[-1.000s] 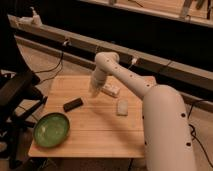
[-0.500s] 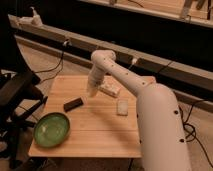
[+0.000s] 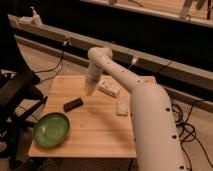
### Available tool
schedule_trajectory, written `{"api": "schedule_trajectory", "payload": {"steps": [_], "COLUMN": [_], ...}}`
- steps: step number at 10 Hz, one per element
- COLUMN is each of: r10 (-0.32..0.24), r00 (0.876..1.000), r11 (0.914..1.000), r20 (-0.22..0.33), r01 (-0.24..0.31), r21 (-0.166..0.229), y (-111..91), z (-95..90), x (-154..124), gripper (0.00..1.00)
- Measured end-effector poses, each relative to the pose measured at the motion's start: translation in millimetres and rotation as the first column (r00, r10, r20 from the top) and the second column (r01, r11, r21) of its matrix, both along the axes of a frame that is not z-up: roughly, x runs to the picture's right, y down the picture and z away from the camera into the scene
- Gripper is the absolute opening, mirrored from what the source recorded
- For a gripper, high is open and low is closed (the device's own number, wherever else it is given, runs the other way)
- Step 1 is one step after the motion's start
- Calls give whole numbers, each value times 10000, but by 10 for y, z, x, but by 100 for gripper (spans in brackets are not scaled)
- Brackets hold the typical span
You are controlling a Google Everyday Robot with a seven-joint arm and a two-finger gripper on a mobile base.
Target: Place the eraser on the white sponge
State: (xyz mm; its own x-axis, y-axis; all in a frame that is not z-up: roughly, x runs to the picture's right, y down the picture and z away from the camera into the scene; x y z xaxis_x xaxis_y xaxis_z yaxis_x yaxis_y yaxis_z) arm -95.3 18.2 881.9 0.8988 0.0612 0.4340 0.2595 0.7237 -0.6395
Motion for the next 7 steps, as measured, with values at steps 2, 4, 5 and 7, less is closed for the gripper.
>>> {"api": "schedule_trajectory", "payload": {"steps": [2,4,5,7], "r10": [143,694,965,1034], "r00": [9993,9890,9791,9679], "r11": [9986,9942,9917,9911], "r20": [337,1306,1792,2291], "r01": [-160,-793,-1099,-1197], "r21": [498,724,667,582], "y": [29,60,103,280], "z": [-17,-16,2,68], "x": [-117,-379,-444,-550], "gripper": [75,80,80,80]}}
